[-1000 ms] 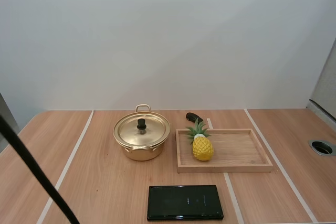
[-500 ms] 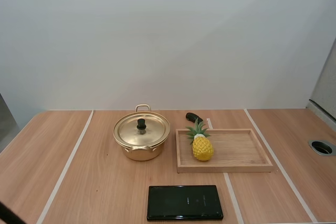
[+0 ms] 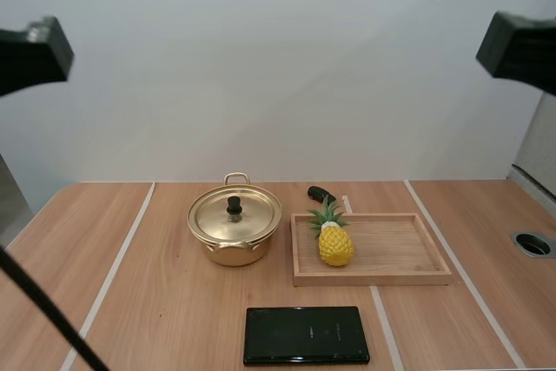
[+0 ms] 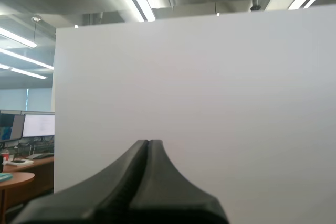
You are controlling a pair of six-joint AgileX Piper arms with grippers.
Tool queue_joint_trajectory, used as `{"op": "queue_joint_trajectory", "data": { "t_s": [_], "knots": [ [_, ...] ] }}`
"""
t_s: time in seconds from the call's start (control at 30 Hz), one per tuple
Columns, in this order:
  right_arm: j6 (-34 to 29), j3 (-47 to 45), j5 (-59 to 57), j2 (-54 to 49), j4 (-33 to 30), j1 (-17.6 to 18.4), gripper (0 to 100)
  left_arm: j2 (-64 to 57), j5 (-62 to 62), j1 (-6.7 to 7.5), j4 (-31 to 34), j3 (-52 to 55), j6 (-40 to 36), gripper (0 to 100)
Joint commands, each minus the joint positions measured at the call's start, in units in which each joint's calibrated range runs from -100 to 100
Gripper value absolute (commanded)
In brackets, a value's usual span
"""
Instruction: Open the pot, put the grape inside, and close it
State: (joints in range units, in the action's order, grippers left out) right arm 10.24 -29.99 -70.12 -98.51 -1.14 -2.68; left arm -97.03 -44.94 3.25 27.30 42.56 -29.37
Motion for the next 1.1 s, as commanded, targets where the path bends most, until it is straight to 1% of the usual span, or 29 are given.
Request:
{"op": "queue_joint_trajectory", "data": {
  "t_s": [0.0, 0.07, 0.17, 0.27, 0.33, 0.47, 0.6, 0.67, 0.83, 0.93, 1.07],
  "knots": [
    [-1.7, -13.5, 7.1, -0.2, -2.1, 0.3, 0, 0.0, 5.2, 0.18, 7.1, 12.7, -7.3, 0],
    [-1.7, -17.8, 10.4, -0.2, -2.1, 0.3, 0, 0.0, 8.1, 0.18, 7.3, 17.5, -7.3, 0],
    [0.3, -25.4, 15.0, -0.2, -2.1, 0.3, 0, 0.0, 12.6, 0.18, 7.3, 24.2, -5.1, 0],
    [0.8, -32.7, 15.3, -0.2, -2.1, 0.3, 0, 0.0, 13.7, 0.18, 7.3, 30.0, -0.6, 0],
    [0.6, -35.6, 13.2, -0.2, -2.1, 0.3, 0, 0.0, 12.5, 0.18, 7.3, 32.0, 0.5, 0],
    [0.6, -36.9, 9.8, -0.2, -2.2, 0.3, 0, 0.0, 1.3, 0.18, 7.3, 32.6, 0.5, 0],
    [0.6, -36.9, 9.7, -0.2, -2.1, 0.3, 0, 0.0, -2.3, 0.18, 7.1, 32.6, 0.4, 0],
    [0.2, -36.9, 11.4, -0.2, -2.0, 0.3, 0, 0.0, -2.1, 0.18, 6.1, 32.6, 0.0, 0],
    [0.1, -40.3, 20.0, -0.2, -1.7, 0.3, 0, 0.0, -1.7, 0.18, -2.9, 34.2, -3.9, 0],
    [0.1, -44.1, 25.9, -0.2, -1.7, 0.3, 0, 0.0, 5.2, 0.25, -3.1, 38.0, -4.5, 0],
    [0.1, -48.9, 35.6, -0.2, -1.7, 0.3, 0, 0.0, 20.8, 0.25, -1.4, 45.8, -4.5, 0]
  ]
}}
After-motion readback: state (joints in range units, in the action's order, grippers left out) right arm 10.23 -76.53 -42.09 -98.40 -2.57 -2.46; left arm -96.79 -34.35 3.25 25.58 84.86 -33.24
